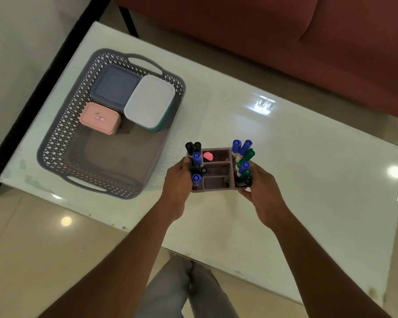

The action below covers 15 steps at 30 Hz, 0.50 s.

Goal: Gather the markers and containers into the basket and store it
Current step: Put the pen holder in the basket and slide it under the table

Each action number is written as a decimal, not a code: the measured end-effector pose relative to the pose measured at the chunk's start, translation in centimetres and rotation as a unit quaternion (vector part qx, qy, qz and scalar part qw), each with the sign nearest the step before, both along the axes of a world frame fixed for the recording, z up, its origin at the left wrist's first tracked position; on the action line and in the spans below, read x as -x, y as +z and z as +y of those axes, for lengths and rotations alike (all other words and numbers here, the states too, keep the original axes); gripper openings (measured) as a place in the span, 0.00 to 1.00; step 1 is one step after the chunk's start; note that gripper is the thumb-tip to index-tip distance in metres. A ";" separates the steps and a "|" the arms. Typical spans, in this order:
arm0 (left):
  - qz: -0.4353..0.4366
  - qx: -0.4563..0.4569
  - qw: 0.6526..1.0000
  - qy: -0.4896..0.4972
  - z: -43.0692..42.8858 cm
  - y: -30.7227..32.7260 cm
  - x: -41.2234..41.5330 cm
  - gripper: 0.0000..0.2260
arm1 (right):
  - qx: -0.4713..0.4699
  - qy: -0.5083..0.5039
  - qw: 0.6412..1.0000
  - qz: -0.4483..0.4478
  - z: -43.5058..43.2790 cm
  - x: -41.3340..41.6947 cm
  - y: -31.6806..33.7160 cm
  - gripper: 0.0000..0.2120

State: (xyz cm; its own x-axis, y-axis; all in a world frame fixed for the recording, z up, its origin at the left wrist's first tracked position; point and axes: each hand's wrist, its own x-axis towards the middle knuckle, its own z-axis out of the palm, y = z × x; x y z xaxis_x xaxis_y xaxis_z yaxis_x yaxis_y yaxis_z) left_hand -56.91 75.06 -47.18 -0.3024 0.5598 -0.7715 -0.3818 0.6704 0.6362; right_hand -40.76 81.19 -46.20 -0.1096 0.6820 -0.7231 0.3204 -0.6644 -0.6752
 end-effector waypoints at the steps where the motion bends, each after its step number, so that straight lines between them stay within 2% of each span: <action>1: -0.001 -0.001 1.000 0.004 -0.1 0.2 0.2 0.17 | -0.007 0.010 1.000 -0.008 -0.1 0.2 0.3 0.15; 6: 0.025 -0.029 0.999 0.008 -1.1 3.2 2.0 0.18 | -0.052 0.046 0.998 -0.002 -0.3 1.5 3.3 0.17; 9: 0.031 -0.040 0.999 0.013 -2.2 6.0 4.1 0.21 | -0.078 0.087 0.993 0.002 -0.8 3.0 6.2 0.14; 15: 0.011 -0.047 0.997 0.059 -5.4 9.1 11.2 0.18 | -0.095 0.133 0.986 0.013 -2.4 10.4 9.1 0.15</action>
State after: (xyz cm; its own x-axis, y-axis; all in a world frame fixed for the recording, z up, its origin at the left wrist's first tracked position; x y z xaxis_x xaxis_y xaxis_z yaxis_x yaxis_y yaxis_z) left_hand -68.09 69.67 -38.06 -0.3859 0.5892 -0.7098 -0.4400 0.5587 0.7030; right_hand -51.15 78.79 -37.10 -0.3187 0.7505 -0.5789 0.4473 -0.4194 -0.7899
